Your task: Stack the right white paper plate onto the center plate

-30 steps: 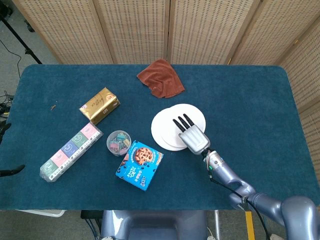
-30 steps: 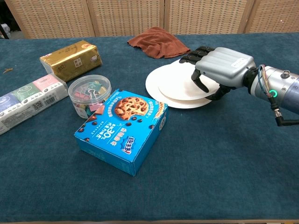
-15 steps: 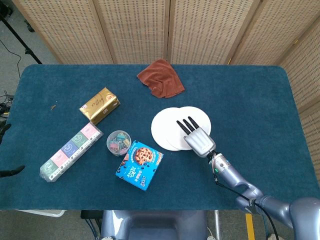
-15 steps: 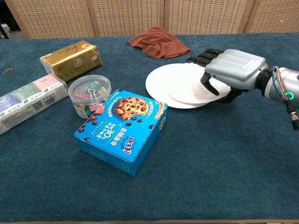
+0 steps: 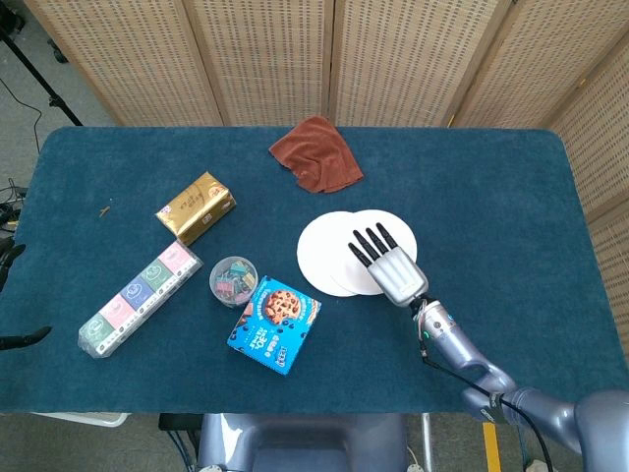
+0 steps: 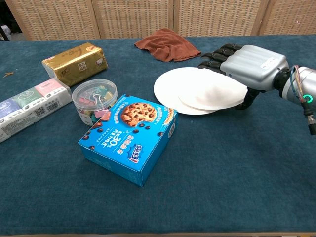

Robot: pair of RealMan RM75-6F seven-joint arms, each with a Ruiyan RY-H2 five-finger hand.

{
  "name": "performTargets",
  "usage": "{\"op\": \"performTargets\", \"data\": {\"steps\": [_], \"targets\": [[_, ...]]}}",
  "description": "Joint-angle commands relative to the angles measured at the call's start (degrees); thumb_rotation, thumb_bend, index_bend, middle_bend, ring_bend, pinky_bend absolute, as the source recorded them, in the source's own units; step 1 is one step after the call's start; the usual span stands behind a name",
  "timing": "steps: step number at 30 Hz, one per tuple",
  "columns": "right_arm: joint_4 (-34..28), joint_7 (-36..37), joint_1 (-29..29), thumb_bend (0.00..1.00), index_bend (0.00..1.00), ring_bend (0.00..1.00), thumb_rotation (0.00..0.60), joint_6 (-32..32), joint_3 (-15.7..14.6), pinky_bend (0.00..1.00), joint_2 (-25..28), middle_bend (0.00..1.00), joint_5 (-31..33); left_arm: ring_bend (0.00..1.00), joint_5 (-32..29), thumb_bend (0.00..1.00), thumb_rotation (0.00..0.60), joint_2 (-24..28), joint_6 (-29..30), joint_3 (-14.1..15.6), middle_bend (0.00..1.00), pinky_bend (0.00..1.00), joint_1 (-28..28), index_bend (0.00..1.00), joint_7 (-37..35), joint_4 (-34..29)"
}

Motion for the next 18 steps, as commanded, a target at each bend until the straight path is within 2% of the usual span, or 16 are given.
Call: {"op": "performTargets", "data": {"steps": [1, 7, 14, 18], "targets": [[-1.3, -0.8, -0.2, 0.00, 0.00, 0.00, 0.600, 0.4, -0.1, 0.00, 0.6, 0.00, 0.3, 0.00, 0.1, 0.07, 0.600, 0.1, 0.0, 0.0, 0.00, 0.00, 0.0, 0.00, -0.2, 0.0], [-5.5, -4.7, -0.8, 0.00, 0.00, 0.00, 0.600, -0.1, -0.7, 0.00, 3.6, 0.00, 1.1, 0.00, 0.0, 0.07, 0.600, 0.2, -0.2, 0.0, 0.00, 0.00, 0.0, 0.00, -0.3, 0.0], [-11.7, -15.4, -1.7, 0.00, 0.00, 0.00, 0.600, 0.6, -0.5, 0.00, 7.6, 0.00, 3.7, 0.00, 0.0, 0.07, 0.600, 0.4, -0.1, 0.1, 0.00, 0.00, 0.1, 0.00, -0.5, -0.1], [-17.8, -22.5, -3.3, 0.00, 0.00, 0.00, 0.600, 1.9, -1.0, 0.00, 11.4, 0.00, 5.7, 0.00, 0.0, 0.07, 0.600, 0.7, -0.3, 0.1, 0.00, 0.00, 0.2, 0.00, -1.0, 0.0]]}}
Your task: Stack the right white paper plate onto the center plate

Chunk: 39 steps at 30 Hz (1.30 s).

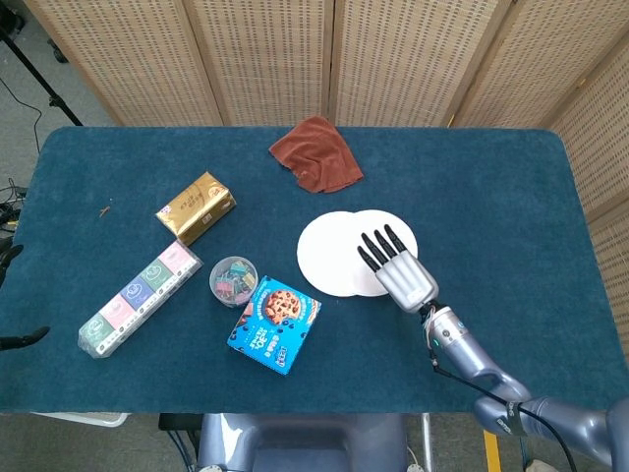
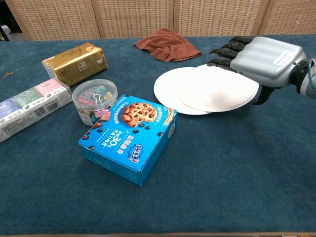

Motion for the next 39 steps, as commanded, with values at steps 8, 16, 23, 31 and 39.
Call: {"op": "performTargets", "data": {"steps": [8, 16, 23, 31, 39], "targets": [[-16.8, -2.0, -4.2, 0.00, 0.00, 0.00, 0.600, 2.6, -0.4, 0.00, 12.8, 0.00, 4.3, 0.00, 0.3, 0.07, 0.600, 0.3, -0.4, 0.1, 0.00, 0.00, -0.1, 0.00, -0.6, 0.1], [-14.4, 26.0, -3.4, 0.29, 0.00, 0.00, 0.600, -6.1, 5.3, 0.01, 15.4, 0.00, 14.3, 0.00, 1.0, 0.07, 0.600, 0.3, -1.4, 0.5, 0.00, 0.00, -0.4, 0.00, -0.6, 0.0], [-13.8, 50.3, -2.5, 0.47, 0.00, 0.00, 0.600, -25.2, 9.6, 0.00, 19.1, 0.00, 26.5, 0.00, 1.3, 0.07, 0.600, 0.1, -2.0, 0.6, 0.00, 0.00, -0.8, 0.00, 0.0, -0.2], [-8.3, 61.6, -1.5, 0.55, 0.00, 0.00, 0.600, -33.9, 12.2, 0.00, 16.4, 0.00, 27.4, 0.00, 1.4, 0.07, 0.600, 0.1, -2.2, 0.7, 0.00, 0.00, -0.9, 0.00, 0.1, -0.4], [-4.7, 65.9, 0.1, 0.56, 0.00, 0.00, 0.600, -36.3, 14.1, 0.00, 13.3, 0.00, 25.7, 0.00, 1.0, 0.07, 0.600, 0.3, -2.2, 0.6, 0.00, 0.00, -0.9, 0.00, -0.8, -0.1]]}}
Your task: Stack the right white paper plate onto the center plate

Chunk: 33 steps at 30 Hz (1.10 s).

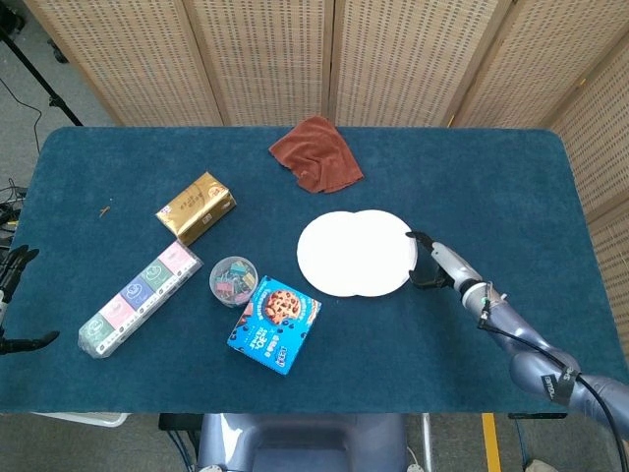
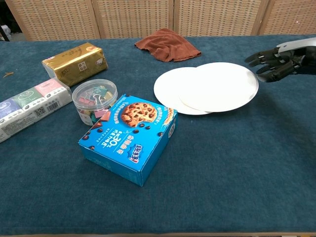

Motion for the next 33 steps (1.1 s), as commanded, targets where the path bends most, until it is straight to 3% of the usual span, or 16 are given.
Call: {"op": "performTargets", "data": {"steps": [1, 17, 33], "targets": [[0.5, 0.3, 0.6, 0.56, 0.00, 0.00, 0.600, -0.2, 0.0, 0.00, -0.7, 0.00, -0.7, 0.00, -0.1, 0.07, 0.600, 0.1, 0.0, 0.0, 0.00, 0.00, 0.0, 0.00, -0.4, 0.1], [1.3, -1.3, 4.5, 0.56, 0.00, 0.00, 0.600, 2.1, -2.3, 0.00, -4.3, 0.00, 2.7, 0.00, 0.5, 0.07, 0.600, 0.4, 0.0, 0.2, 0.00, 0.00, 0.1, 0.00, -1.4, 0.4], [0.7, -7.3, 9.8, 0.56, 0.00, 0.00, 0.600, 5.7, -5.6, 0.00, -6.8, 0.00, 11.8, 0.00, 0.5, 0.07, 0.600, 0.5, -0.2, 0.3, 0.00, 0.00, 0.0, 0.00, -1.4, 0.3]]}}
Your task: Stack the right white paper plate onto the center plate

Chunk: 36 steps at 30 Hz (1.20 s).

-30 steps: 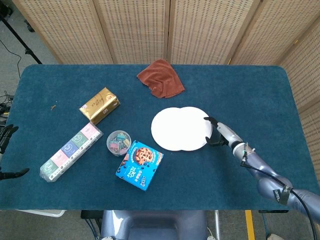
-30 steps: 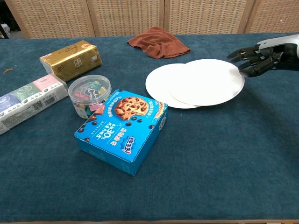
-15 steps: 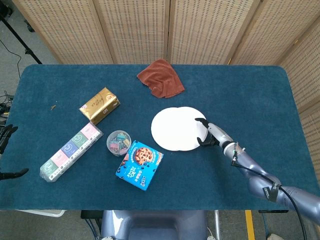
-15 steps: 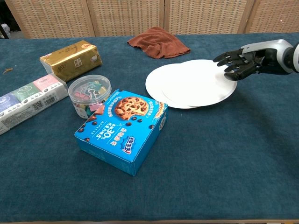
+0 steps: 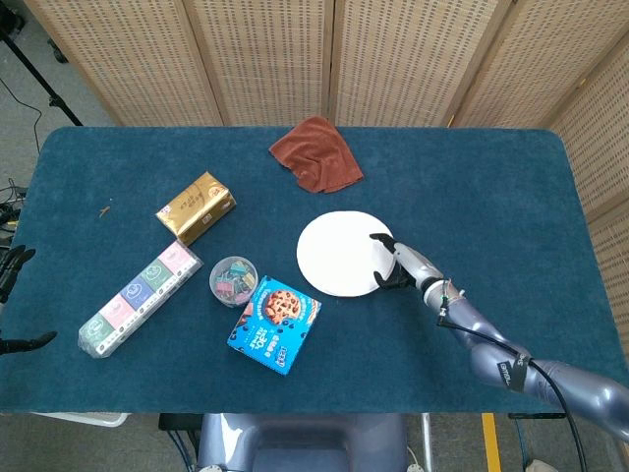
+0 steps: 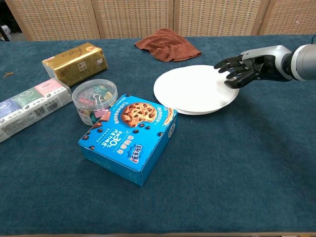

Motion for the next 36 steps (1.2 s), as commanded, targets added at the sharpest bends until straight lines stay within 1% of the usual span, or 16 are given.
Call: {"op": "performTargets", "data": {"steps": [1, 12, 14, 16, 18, 19, 24, 36], "targets": [[-0.1, -0.9, 0.9, 0.56, 0.00, 0.00, 0.600, 0.9, -0.4, 0.00, -0.6, 0.00, 1.3, 0.00, -0.1, 0.07, 0.600, 0.0, 0.0, 0.0, 0.00, 0.00, 0.0, 0.00, 0.0, 0.0], [-1.4, -5.7, 3.0, 0.56, 0.00, 0.00, 0.600, 4.1, -2.3, 0.00, -1.4, 0.00, 4.4, 0.00, -0.2, 0.07, 0.600, 0.2, 0.2, 0.0, 0.00, 0.00, 0.1, 0.00, -0.3, 0.1], [-1.9, -6.4, 3.2, 0.50, 0.00, 0.00, 0.600, 3.8, -2.8, 0.00, -1.0, 0.00, 4.0, 0.00, -0.3, 0.07, 0.600, 0.2, 0.1, 0.0, 0.00, 0.00, 0.1, 0.00, -0.4, 0.0], [-2.0, -7.5, 3.3, 0.37, 0.00, 0.00, 0.600, 4.5, -3.3, 0.00, -0.8, 0.00, 3.4, 0.00, -0.2, 0.07, 0.600, 0.3, 0.0, 0.0, 0.00, 0.00, 0.1, 0.00, -0.4, 0.0], [-2.0, -9.4, 3.4, 0.30, 0.00, 0.00, 0.600, 5.8, -4.3, 0.00, -0.8, 0.00, 2.8, 0.00, -0.2, 0.07, 0.600, 0.3, 0.0, 0.1, 0.00, 0.00, 0.1, 0.00, -0.4, -0.1], [-2.2, -9.8, 3.4, 0.28, 0.00, 0.00, 0.600, 6.2, -4.5, 0.00, -0.8, 0.00, 2.8, 0.00, -0.1, 0.07, 0.600, 0.3, 0.0, 0.1, 0.00, 0.00, 0.1, 0.00, -0.4, -0.1], [-3.5, -12.1, 3.2, 0.27, 0.00, 0.00, 0.600, 9.2, -4.9, 0.00, -0.8, 0.00, 2.5, 0.00, -0.1, 0.07, 0.600, 0.4, -0.1, 0.1, 0.00, 0.00, 0.1, 0.00, -0.6, -0.2], [-6.2, -13.1, 2.4, 0.27, 0.00, 0.00, 0.600, 11.2, -4.3, 0.00, 0.6, 0.00, 1.9, 0.00, -0.1, 0.07, 0.600, 0.5, -0.1, 0.1, 0.00, 0.00, 0.1, 0.00, -0.9, -0.1]]}}
